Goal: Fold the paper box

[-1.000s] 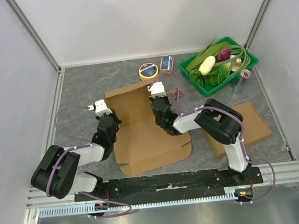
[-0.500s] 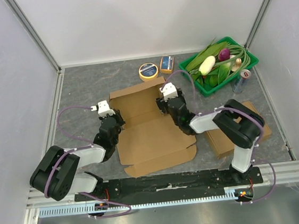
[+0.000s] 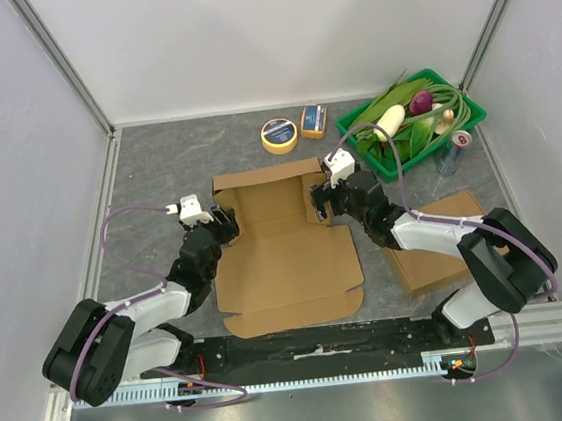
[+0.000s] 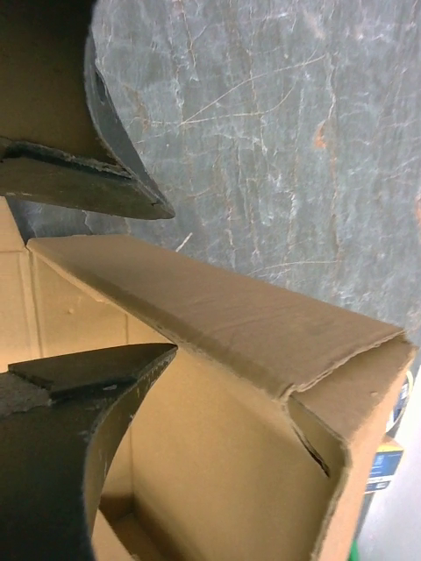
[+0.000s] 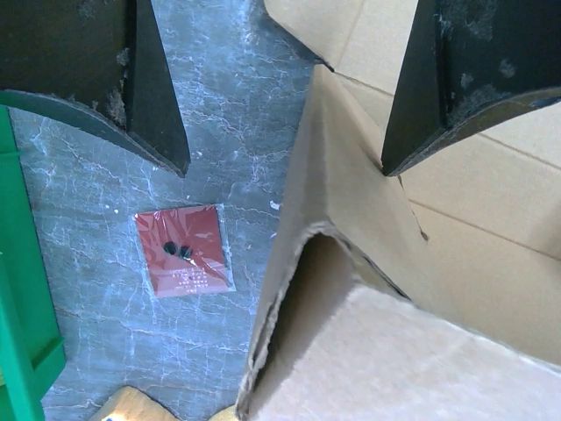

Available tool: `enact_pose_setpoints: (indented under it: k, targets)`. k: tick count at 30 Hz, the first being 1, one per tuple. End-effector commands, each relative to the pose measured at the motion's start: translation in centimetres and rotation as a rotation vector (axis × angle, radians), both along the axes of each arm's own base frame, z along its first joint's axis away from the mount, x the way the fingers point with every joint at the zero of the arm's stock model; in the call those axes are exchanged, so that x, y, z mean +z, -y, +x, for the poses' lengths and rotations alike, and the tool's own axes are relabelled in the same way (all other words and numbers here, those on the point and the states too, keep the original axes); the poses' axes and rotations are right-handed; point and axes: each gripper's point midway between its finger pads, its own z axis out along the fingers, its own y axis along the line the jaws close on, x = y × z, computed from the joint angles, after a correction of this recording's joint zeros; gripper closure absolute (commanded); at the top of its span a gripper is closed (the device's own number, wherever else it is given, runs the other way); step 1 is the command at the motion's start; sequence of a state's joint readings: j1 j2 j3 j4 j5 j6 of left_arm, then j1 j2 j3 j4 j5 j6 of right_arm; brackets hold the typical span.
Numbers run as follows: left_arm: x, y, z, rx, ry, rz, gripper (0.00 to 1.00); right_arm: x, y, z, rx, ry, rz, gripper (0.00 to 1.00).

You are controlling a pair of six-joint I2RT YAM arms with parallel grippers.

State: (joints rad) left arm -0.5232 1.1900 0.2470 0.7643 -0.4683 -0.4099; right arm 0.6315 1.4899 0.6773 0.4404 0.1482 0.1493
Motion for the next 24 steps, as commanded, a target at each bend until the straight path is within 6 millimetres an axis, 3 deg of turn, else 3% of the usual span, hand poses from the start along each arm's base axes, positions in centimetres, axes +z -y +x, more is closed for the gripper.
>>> enact_pose_setpoints:
  k: [1, 3, 7, 8, 10, 11, 12, 13, 15, 16, 17, 18, 22, 24]
  targets:
    - [-0.4, 1.3, -0.1, -0.083, -0.011, 0.026, 0.35, -0.8, -0.6, 0.0, 0.113, 0.013, 0.014, 0.04]
    - [-0.2, 1.3, 0.6, -0.065, -0.013, 0.032, 0.37, -0.6, -0.9, 0.9, 0.112, 0.047, 0.016, 0.14]
    - [-0.5, 1.2, 1.9, -0.038, -0.008, 0.083, 0.41, -0.2, -2.8, 1.7, 0.17, 0.09, 0.073, 0.19]
    - [-0.8, 1.2, 2.3, -0.032, -0.018, 0.095, 0.47, -0.1, -2.9, 2.1, 0.157, 0.097, 0.079, 0.2]
    - [-0.9, 1.0, 2.8, -0.007, -0.023, 0.099, 0.53, 0.3, -2.2, 3.6, 0.068, 0.136, 0.102, 0.34]
    - [-0.6, 1.1, 3.2, -0.001, -0.018, 0.096, 0.6, 0.5, -2.0, 4.0, 0.043, 0.149, 0.114, 0.45]
    - [-1.0, 1.1, 3.4, 0.008, -0.029, 0.104, 0.67, 0.8, -2.1, 4.5, 0.016, 0.155, 0.117, 0.75]
    - [-1.2, 0.2, 3.5, 0.073, -0.037, 0.1, 0.86, 0.8, -0.6, 5.4, -0.113, 0.166, 0.099, 0.84]
    - [-1.1, -1.3, 4.3, 0.219, -0.067, 0.063, 0.98, 0.9, -1.1, 4.6, -0.265, 0.21, 0.011, 1.0]
    - [-2.8, -3.1, 3.4, 0.339, -0.148, 0.068, 0.98, 1.3, -0.8, 4.0, -0.359, 0.249, -0.051, 1.0]
    - [-2.0, -2.7, 3.8, 0.373, -0.139, 0.049, 0.98, 2.2, 0.3, 2.4, -0.554, 0.305, -0.096, 1.0]
    - [-2.1, -3.6, 3.5, 0.443, -0.135, 0.061, 0.98, 1.6, 0.1, 1.9, -0.603, 0.321, -0.111, 1.0]
    - [-2.7, -3.6, 2.9, 0.507, -0.144, 0.034, 0.98, 0.1, -0.4, 1.4, -0.688, 0.315, -0.169, 1.0]
    - [-3.2, -4.2, 2.4, 0.551, -0.146, 0.027, 0.98, 0.4, -1.3, 1.1, -0.694, 0.319, -0.162, 1.0]
